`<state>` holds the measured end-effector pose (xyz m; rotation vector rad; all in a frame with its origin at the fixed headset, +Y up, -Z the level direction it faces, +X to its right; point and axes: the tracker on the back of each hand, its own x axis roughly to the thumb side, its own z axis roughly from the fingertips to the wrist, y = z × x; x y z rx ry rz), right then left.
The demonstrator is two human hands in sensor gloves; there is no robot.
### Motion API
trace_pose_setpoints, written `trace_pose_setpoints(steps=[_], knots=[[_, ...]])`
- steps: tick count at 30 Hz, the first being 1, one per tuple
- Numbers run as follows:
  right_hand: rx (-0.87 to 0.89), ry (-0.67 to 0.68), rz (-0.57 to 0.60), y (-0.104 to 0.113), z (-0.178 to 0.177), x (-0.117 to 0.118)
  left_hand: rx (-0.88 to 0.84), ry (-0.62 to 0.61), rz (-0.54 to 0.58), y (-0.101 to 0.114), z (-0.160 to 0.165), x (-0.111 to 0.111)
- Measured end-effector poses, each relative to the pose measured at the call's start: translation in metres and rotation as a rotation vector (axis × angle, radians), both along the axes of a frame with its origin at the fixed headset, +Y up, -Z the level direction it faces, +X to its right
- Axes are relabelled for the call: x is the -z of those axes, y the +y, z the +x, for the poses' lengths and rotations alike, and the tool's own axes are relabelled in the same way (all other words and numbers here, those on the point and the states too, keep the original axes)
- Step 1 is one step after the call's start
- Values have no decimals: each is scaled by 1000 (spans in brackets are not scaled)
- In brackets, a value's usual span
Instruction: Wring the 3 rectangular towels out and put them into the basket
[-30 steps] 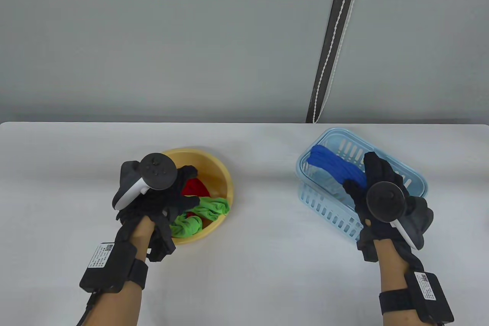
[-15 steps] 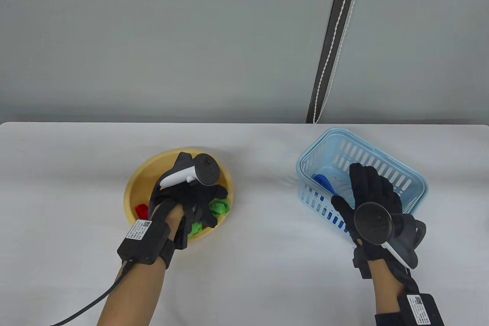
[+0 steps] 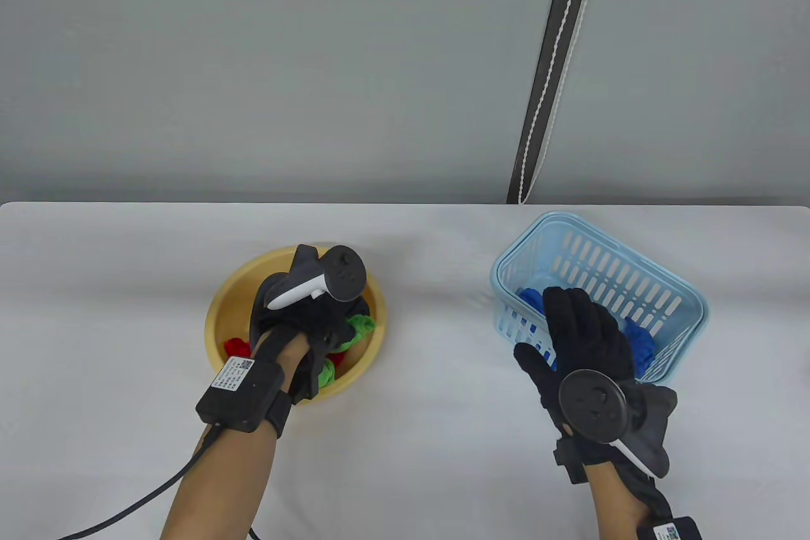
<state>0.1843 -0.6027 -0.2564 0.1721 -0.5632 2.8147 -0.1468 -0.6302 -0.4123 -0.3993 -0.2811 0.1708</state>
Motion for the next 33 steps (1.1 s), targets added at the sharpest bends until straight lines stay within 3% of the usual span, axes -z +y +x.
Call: trace_pose_setpoints(steps=[8,15,20,27,33], knots=[[75,102,-32,-8,-29,7,-193,202,178,63,-39,-22],[153,230,-91,-29,-62,10,-619,367,252,105,-69,-61],[269,316,-130,-33,-81,14,-855,434,341,126,-72,-92],[479,467,-208,-37,-94,18,-1141,397,237,133,-46,-127],[603,609,-300,-43,-95,23,-1253,314,92,114,-16,-141]])
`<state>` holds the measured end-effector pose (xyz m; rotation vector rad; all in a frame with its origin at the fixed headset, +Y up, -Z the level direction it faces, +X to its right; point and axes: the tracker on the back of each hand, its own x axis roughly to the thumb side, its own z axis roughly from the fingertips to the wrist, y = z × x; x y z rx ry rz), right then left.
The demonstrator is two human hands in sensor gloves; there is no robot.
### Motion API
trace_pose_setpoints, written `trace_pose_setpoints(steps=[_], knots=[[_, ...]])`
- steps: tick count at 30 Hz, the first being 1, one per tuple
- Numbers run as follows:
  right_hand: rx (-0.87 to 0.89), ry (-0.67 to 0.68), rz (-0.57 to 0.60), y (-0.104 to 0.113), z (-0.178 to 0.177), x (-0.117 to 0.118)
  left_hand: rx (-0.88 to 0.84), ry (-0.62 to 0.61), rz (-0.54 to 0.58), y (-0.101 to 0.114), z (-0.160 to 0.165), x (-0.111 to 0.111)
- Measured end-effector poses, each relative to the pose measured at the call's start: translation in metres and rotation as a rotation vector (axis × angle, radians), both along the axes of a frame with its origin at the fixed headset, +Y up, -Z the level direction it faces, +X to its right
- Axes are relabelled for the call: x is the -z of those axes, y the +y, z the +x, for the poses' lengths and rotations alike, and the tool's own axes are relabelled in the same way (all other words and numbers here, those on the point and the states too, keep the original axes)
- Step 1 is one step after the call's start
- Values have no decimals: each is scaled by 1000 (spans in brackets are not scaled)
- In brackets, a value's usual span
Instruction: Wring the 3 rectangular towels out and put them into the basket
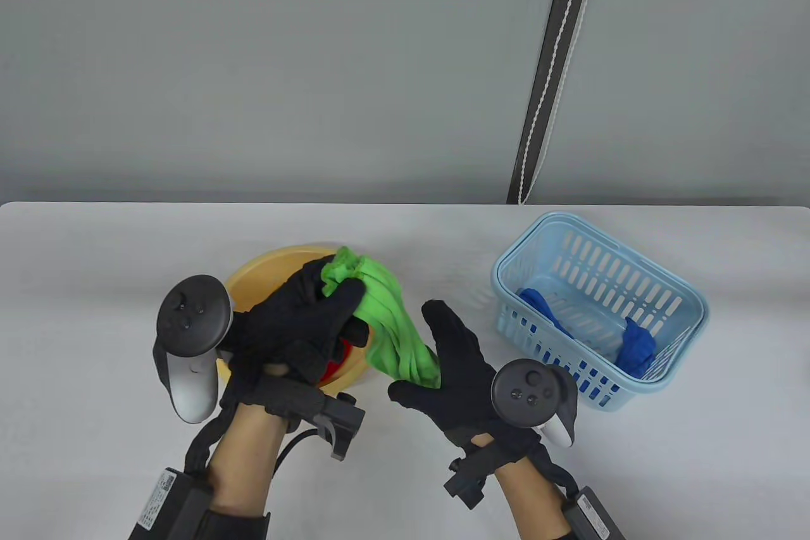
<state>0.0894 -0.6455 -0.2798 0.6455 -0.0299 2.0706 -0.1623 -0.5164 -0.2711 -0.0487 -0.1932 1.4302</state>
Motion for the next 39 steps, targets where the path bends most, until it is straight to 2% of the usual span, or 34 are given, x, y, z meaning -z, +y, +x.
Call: trace_pose_setpoints(steps=[3,6,10,14,19,24,26,29,32,34,36,37,39], knots=[[104,114,-117,-6,-7,3,-120,-51,-33,-14,11,-2],[129,193,-166,-9,-13,5,-188,-77,-50,-25,11,-2],[37,95,-130,-10,-7,5,-160,-1,-48,-35,-9,-3],[39,12,-117,-10,6,11,-77,102,-52,-50,-41,-7],[15,15,-82,-4,16,12,-70,248,-79,-82,-72,-14],[99,1,-90,0,28,13,-54,221,-167,-121,-82,-18],[115,-10,-86,1,32,14,42,138,-214,-135,-81,-19],[113,-44,-73,4,41,15,221,55,-231,-142,-83,-24],[63,-61,-61,9,47,15,387,79,-176,-134,-84,-36],[23,-89,-39,13,51,14,472,179,-94,-125,-80,-47],[-18,-95,-29,18,52,13,575,257,42,-114,-68,-56],[-26,-94,-28,19,52,12,591,250,97,-111,-61,-57],[-63,-73,-35,22,48,11,568,122,244,-109,-34,-54]])
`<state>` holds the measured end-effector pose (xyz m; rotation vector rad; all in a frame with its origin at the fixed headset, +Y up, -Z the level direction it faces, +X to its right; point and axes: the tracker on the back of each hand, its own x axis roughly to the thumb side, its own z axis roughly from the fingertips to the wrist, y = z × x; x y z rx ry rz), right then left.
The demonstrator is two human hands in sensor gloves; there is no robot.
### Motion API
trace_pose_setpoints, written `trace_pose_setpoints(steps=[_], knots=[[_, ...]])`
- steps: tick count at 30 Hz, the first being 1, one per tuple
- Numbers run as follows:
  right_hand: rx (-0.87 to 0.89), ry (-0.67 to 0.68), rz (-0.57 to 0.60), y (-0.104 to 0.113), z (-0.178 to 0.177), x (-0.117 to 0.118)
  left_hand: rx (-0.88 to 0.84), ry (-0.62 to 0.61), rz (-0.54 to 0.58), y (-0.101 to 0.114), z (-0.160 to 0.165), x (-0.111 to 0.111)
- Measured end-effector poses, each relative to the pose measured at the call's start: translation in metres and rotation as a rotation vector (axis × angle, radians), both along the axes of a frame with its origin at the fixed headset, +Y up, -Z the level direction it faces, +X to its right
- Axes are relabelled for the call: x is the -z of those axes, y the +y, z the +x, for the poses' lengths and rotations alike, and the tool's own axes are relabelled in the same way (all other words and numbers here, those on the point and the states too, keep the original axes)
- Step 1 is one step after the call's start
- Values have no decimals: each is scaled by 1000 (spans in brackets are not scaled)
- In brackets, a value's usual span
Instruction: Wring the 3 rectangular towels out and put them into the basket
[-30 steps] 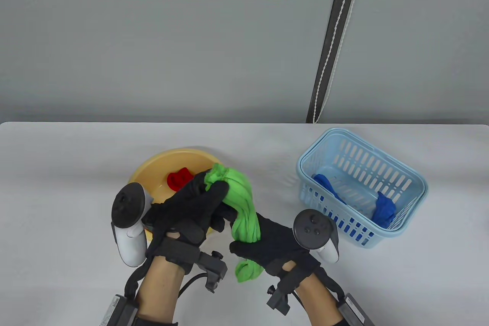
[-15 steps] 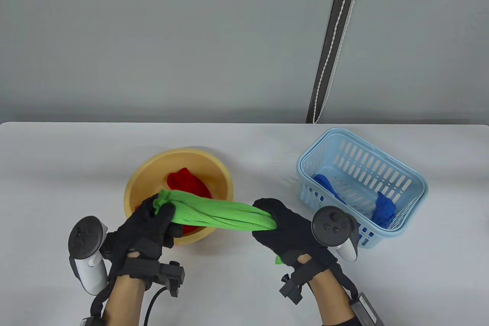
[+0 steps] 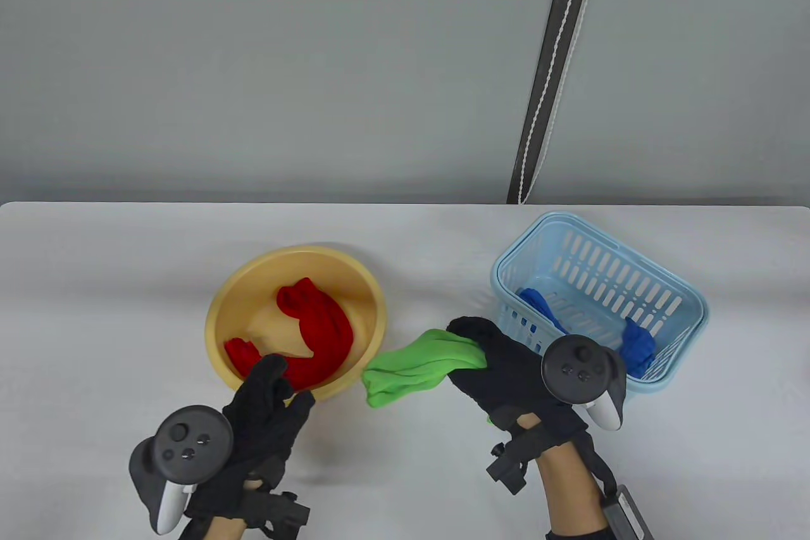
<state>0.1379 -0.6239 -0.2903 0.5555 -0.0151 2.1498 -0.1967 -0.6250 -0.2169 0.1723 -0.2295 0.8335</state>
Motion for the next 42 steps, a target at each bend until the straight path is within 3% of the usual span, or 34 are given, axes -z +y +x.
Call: trace_pose_setpoints(steps=[3,5,8,11,14,18,25,31,34,37,42], knots=[[-39,50,-28,1,-7,-2,35,-225,34,-5,38,11],[-49,91,-56,-1,-14,-3,78,-318,-21,-18,65,25],[17,137,-109,-5,-20,-3,39,-352,-110,-40,81,43],[101,150,-168,-13,-23,0,-162,-411,-176,-64,85,56],[238,134,-231,-20,-20,4,-361,-432,-231,-82,82,63],[399,106,-288,-29,-14,6,-466,-448,-285,-97,80,66],[665,86,-301,-46,-21,6,-670,-526,-369,-100,105,58],[726,87,-273,-52,-27,3,-689,-636,-451,-98,123,51],[762,72,-294,-57,-31,1,-641,-576,-461,-100,123,52],[810,100,-323,-59,-31,1,-619,-591,-481,-98,121,56],[837,106,-320,-56,-26,2,-406,-534,-422,-85,115,61]])
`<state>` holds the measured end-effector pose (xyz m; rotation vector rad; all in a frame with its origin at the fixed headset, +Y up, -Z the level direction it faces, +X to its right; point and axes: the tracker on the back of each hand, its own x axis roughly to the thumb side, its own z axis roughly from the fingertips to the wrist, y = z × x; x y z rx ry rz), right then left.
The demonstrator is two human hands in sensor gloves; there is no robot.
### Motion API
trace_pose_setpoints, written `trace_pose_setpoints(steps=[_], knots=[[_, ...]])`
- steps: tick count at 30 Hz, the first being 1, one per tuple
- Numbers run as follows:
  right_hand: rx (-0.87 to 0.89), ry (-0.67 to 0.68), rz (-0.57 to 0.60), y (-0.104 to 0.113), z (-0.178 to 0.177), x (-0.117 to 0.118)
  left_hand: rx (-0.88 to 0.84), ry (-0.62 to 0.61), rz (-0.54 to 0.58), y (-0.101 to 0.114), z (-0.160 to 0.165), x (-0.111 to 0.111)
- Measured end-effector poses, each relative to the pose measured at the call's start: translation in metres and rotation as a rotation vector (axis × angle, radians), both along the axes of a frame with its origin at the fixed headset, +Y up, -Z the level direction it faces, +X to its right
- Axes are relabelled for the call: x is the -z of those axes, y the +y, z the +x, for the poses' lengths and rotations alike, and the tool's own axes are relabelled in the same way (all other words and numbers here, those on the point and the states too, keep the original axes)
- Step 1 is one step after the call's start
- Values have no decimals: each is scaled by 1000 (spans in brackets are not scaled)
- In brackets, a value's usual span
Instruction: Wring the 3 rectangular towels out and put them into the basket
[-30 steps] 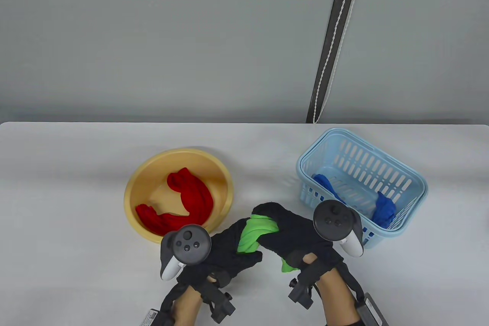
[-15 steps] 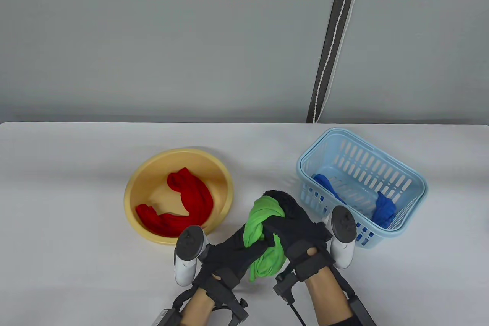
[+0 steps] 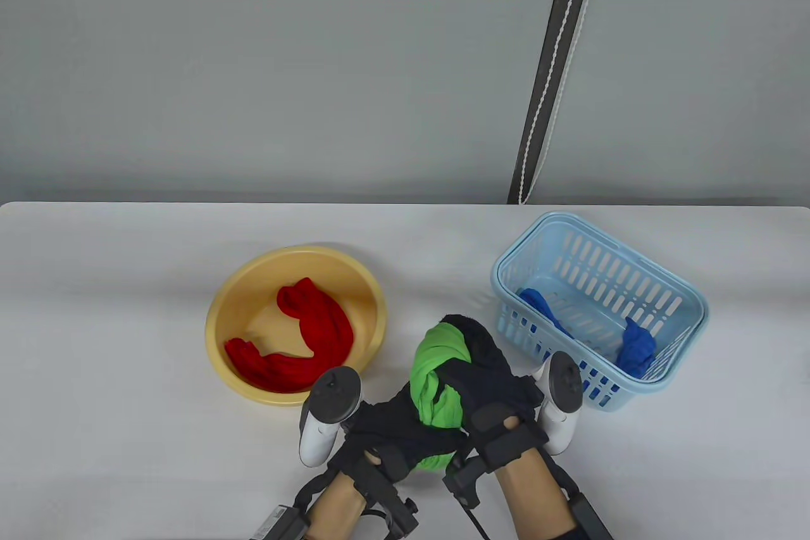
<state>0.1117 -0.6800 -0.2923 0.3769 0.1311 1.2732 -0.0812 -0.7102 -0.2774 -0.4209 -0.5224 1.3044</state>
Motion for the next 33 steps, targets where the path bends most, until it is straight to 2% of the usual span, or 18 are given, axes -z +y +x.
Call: trace_pose_setpoints(steps=[8,13,18,22,25,29,31,33], knots=[[34,40,-63,-2,9,2,376,136,277,19,-16,-1],[59,104,-51,-9,19,1,639,260,594,36,-21,-8],[70,159,-62,-21,20,0,746,278,684,36,-22,-12],[53,327,-86,-32,22,4,881,314,787,38,-27,-16],[-4,383,-94,-36,21,5,943,312,854,38,-30,-18],[-23,394,-119,-36,24,5,1095,311,1056,38,-27,-24],[-88,352,-138,-35,28,5,1133,301,1129,36,-24,-26],[-282,283,-144,-32,29,5,1193,269,1216,34,-16,-29]])
